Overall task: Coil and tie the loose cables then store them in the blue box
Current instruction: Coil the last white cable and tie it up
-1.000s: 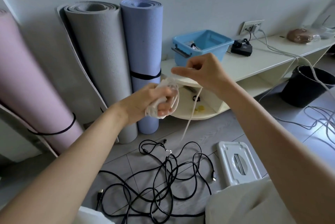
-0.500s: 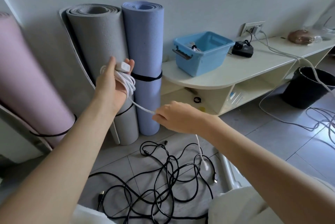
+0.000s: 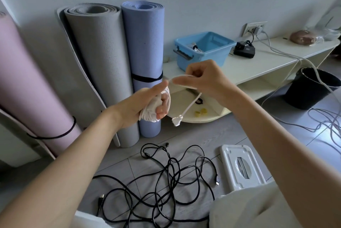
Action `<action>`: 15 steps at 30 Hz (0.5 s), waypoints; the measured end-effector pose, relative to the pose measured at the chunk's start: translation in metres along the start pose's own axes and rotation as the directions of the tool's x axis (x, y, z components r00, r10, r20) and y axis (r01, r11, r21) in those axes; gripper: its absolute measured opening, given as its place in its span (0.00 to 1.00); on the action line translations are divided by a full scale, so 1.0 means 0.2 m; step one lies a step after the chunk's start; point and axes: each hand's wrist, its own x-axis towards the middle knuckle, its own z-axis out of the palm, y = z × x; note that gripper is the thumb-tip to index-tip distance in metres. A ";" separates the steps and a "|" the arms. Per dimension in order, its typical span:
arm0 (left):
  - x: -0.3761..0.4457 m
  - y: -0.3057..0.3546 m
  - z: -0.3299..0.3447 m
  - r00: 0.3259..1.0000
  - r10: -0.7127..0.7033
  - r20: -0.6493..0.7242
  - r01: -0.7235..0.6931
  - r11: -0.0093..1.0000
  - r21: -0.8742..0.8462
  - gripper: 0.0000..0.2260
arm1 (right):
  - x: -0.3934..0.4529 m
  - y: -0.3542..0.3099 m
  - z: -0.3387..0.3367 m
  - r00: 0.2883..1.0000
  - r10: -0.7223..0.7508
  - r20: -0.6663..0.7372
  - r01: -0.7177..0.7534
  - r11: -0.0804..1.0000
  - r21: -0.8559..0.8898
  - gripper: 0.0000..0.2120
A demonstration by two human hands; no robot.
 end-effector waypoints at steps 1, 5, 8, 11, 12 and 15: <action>0.00 0.01 0.01 0.997 0.018 0.072 -0.017 1.000 -0.021 0.19 | 0.00 0.01 -0.01 0.999 0.028 -0.028 -0.025 0.996 0.090 0.23; 0.00 0.07 0.07 0.987 0.044 0.153 0.009 0.944 -0.329 0.14 | 0.00 0.06 0.02 0.990 0.139 -0.020 -0.127 0.950 0.286 0.20; 0.00 0.09 0.04 0.984 0.179 0.020 -0.137 0.819 -0.557 0.10 | -0.01 0.09 0.10 0.975 0.214 0.062 -0.221 0.959 0.175 0.18; -0.01 0.12 0.02 0.955 0.199 -0.218 -0.295 0.653 -0.698 0.11 | -0.02 0.09 0.18 0.963 0.196 0.185 -0.143 0.954 -0.264 0.17; 0.00 0.13 0.01 0.929 0.174 -0.325 -0.364 0.575 -0.733 0.14 | -0.03 0.10 0.21 0.940 0.217 0.263 -0.096 0.908 -0.407 0.15; 0.02 0.14 -0.04 0.829 0.021 -0.559 -0.494 0.496 -0.714 0.17 | -0.07 0.08 0.29 0.883 0.282 0.374 0.027 0.766 -0.642 0.11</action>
